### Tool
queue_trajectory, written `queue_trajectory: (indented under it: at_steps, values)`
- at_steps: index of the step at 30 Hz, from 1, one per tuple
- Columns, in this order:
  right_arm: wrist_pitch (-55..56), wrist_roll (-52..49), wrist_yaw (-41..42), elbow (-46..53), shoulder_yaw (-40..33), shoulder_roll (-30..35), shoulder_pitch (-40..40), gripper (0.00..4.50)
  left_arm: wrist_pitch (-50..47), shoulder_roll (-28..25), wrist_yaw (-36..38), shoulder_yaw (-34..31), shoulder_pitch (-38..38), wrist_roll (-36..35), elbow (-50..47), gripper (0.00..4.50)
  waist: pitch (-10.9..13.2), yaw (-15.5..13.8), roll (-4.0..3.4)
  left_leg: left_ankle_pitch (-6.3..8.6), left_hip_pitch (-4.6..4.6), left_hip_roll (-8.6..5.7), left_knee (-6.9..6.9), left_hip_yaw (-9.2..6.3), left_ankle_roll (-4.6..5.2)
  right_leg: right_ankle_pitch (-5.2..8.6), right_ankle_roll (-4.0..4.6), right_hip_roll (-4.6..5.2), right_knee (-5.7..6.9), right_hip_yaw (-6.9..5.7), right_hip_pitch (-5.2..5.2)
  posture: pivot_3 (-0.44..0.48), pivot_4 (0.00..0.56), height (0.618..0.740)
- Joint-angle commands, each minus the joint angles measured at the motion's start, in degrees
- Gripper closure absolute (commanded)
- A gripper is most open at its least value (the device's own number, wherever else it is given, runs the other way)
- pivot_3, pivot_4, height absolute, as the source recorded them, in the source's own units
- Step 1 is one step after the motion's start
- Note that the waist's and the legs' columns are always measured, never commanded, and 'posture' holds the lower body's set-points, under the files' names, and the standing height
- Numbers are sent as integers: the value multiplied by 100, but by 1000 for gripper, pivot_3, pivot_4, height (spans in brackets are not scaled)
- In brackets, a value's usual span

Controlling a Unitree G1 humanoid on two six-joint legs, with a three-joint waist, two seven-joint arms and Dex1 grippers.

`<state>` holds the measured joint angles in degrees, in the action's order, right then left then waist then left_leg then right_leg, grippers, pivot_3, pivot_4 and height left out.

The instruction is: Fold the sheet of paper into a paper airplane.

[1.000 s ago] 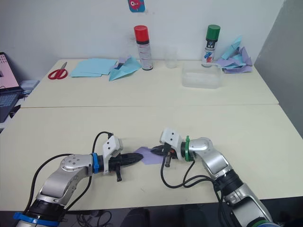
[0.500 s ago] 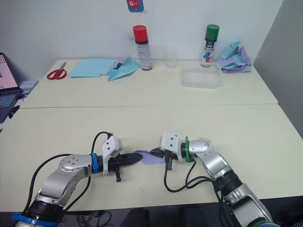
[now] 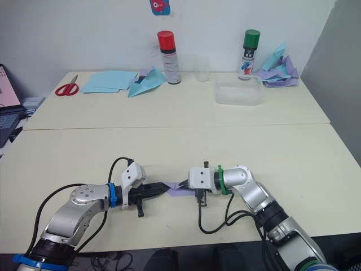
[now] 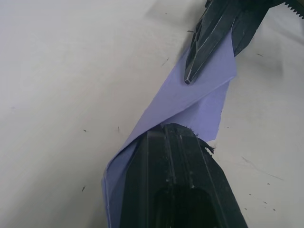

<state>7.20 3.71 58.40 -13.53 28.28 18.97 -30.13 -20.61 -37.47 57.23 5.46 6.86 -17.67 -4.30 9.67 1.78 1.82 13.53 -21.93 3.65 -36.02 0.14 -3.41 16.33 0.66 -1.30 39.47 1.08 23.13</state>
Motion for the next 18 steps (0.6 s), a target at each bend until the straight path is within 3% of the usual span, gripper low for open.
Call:
queue_trajectory:
  at_steps: [1, 10, 18]
  values:
    - [78, 207, 70, 6, 147, 40, -7, 4450, -197, -131, -68, 121, -189, 243, 349, 4500, 0, 0, 0, 0, 0, 0, 0, 0, 0, 0, 0, 0, 0, 0, 0, 0, 150, 740]
    - [75, 743, 13, -211, 355, 126, -117, 4450, -455, -435, 161, -165, -315, -68, 136, 4500, -6, 13, -1, 0, 6, 5, 0, 0, 0, 0, 0, 0, 3, 3, -1, 0, 150, 740]
    - [3, 777, 69, -155, 388, 185, -63, 4450, -1150, -739, 359, -1096, 23, -1025, 237, 4500, -4, 6, 0, 0, 8, 5, 0, -4, 0, 1, 4, 1, 12, -4, 1, 0, 150, 740]
